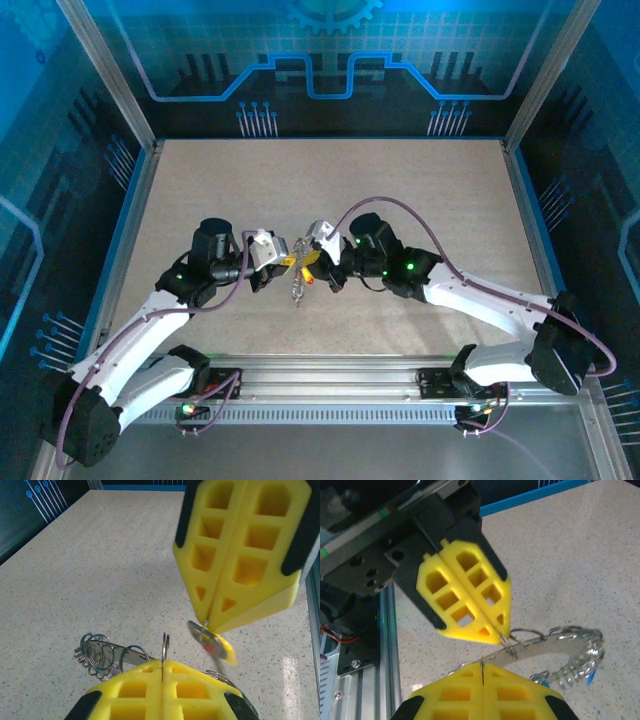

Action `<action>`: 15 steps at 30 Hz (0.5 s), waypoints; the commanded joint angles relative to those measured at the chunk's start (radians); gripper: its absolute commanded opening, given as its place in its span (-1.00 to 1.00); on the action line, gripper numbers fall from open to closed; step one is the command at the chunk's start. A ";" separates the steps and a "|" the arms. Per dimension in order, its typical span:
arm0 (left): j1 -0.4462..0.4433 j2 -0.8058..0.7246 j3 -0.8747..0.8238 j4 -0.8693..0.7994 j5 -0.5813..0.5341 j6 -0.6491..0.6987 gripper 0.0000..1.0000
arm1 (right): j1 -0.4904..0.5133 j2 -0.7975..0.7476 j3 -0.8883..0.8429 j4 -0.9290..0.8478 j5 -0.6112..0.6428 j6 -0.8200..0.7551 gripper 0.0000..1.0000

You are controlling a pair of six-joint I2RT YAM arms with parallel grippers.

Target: Put the keys on the keyring

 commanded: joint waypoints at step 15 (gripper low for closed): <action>-0.010 0.001 -0.022 0.135 0.048 -0.080 -1.00 | 0.006 0.015 0.039 0.039 0.134 0.085 -1.00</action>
